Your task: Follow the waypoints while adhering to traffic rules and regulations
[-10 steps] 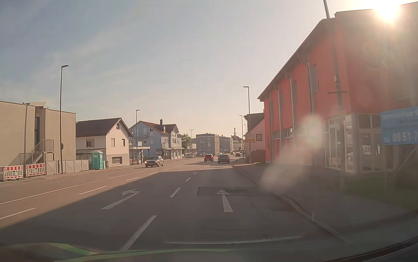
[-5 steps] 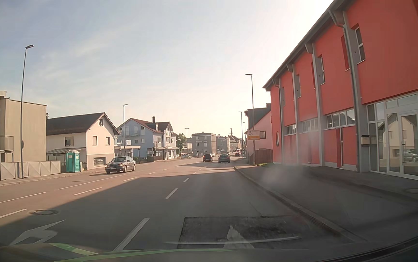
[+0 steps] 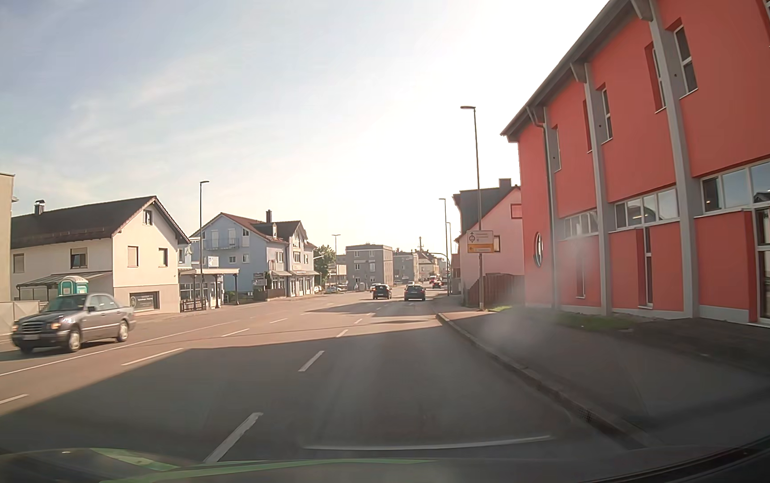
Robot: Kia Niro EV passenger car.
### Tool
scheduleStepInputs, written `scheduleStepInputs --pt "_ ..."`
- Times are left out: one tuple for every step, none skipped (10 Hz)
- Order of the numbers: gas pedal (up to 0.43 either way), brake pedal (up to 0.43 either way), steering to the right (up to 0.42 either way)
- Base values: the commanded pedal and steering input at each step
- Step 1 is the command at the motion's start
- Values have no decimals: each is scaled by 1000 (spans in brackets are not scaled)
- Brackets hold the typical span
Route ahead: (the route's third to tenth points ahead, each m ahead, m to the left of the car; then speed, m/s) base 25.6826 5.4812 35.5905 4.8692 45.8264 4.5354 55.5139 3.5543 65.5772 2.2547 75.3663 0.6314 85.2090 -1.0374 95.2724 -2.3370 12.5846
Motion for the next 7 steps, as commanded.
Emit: scheduleStepInputs --pt "39 0 8" --pt "39 0 8" --pt "39 0 8" --pt "39 0 8" --pt "28 0 8" --pt "28 0 8" --pt "28 0 8"
